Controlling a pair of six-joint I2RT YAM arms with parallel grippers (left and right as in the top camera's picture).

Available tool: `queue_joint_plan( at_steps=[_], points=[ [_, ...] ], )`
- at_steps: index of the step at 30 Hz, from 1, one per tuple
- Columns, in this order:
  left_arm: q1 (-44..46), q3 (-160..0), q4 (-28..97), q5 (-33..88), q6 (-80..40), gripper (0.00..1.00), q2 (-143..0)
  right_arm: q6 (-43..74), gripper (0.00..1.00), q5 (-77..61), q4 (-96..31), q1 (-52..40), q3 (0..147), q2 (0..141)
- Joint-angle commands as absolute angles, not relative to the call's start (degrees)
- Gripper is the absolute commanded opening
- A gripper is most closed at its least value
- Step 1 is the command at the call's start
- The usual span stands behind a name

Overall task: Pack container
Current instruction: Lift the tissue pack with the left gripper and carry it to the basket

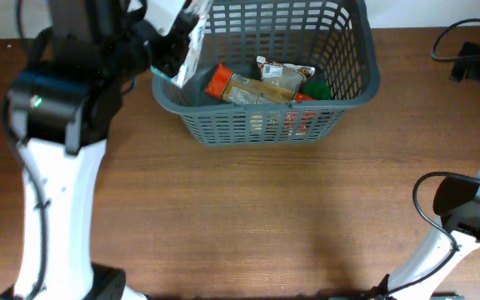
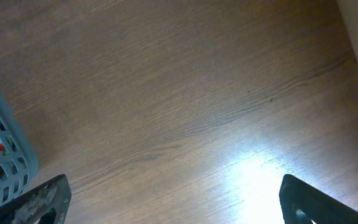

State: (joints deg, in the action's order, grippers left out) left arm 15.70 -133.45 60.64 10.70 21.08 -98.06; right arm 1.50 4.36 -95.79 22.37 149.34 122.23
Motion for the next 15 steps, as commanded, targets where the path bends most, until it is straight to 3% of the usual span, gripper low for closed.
queue_joint_plan(
  at_steps=[1, 15],
  points=[
    [15.9, -133.6, 58.4, 13.6, 24.4, 0.02, -102.6, 2.0, 0.99, 3.6, -95.6, 22.5, 149.1, 123.0],
    [18.2, -133.6, 55.7, 19.3, 25.8, 0.02, -120.6, 2.0, 0.99, 3.6, -95.6, 22.5, 149.1, 123.0]
  ],
)
